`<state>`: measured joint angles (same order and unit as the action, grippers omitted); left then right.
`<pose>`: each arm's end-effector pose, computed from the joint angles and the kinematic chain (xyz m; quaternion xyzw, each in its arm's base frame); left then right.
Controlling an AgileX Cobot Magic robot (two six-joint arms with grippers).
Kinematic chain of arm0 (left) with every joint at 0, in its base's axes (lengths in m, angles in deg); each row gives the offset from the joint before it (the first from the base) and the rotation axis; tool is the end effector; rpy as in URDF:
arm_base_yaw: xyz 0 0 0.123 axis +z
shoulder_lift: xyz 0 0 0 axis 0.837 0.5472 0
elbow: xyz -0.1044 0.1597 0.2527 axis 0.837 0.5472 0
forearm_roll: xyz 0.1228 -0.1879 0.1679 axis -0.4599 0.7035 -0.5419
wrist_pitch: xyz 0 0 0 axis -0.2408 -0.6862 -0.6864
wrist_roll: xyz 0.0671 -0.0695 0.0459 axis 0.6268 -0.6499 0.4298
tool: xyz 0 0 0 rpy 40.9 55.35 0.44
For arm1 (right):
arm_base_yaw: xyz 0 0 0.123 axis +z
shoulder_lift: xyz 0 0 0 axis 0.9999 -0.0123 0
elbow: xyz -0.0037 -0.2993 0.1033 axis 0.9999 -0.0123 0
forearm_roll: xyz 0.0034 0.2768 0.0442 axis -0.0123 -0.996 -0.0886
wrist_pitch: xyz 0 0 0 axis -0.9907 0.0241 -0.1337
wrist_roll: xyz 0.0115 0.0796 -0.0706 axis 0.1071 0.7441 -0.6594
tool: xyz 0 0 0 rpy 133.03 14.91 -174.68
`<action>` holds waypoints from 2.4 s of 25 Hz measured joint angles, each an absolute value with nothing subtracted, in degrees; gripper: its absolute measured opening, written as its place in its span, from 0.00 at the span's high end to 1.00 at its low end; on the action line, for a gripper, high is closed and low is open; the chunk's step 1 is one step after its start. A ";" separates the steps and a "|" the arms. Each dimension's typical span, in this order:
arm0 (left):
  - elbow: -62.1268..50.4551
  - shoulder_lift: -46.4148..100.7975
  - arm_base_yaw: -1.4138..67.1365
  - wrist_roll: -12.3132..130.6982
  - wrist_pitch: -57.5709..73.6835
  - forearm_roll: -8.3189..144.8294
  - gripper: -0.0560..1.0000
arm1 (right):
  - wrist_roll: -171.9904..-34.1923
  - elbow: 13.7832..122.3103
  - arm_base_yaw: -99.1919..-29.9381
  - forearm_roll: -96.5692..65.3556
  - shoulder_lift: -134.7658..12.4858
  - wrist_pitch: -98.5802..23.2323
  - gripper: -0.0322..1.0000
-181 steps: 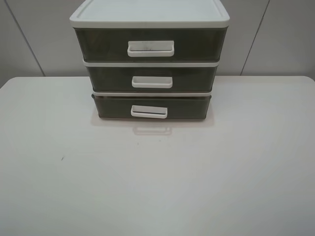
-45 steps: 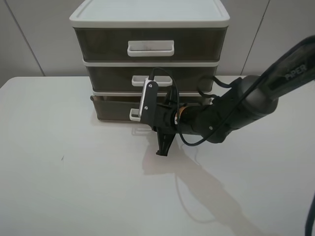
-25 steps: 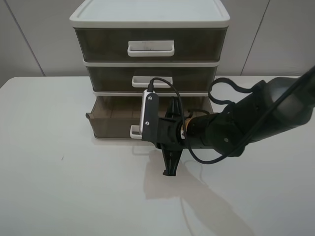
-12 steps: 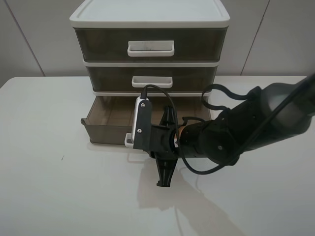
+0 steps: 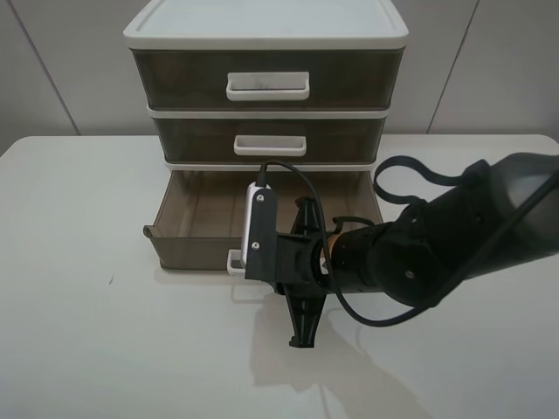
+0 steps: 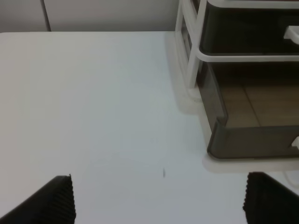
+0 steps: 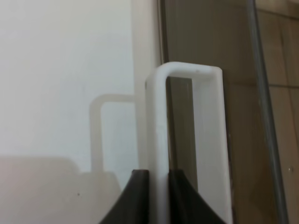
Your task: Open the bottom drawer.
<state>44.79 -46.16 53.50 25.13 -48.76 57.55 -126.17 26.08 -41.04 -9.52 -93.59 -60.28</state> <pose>0.0013 -0.0047 0.2859 0.0257 0.8498 -0.0396 0.5249 0.2261 0.2522 0.0956 -0.6754 0.6490 0.0090 0.3501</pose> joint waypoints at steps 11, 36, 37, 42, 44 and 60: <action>44.79 -46.16 53.50 25.13 -48.76 57.55 0.24 | -125.90 24.95 -38.27 -11.02 -92.95 -60.06 0.89; 44.79 -46.16 53.50 25.13 -48.76 57.55 0.24 | -125.93 24.78 -38.23 -14.85 -76.35 -44.73 0.31; 44.79 -46.16 53.50 25.13 -48.76 57.55 0.24 | -125.79 24.84 -38.23 -16.24 -73.51 -42.72 0.30; 44.79 -46.16 53.50 25.13 -48.76 57.55 0.24 | -121.09 25.30 -44.21 -25.27 -62.85 -38.06 0.27; 44.79 -46.16 53.50 25.13 -48.76 57.55 0.24 | -117.17 25.36 -50.06 -27.21 -59.77 -35.09 0.27; 44.79 -46.16 53.50 25.13 -48.76 57.55 0.24 | -87.05 25.36 -89.41 -9.01 -17.01 -6.55 0.27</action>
<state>44.79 -46.16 53.50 25.13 -48.76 57.55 -87.05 25.36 -89.41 -9.01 -17.01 -6.55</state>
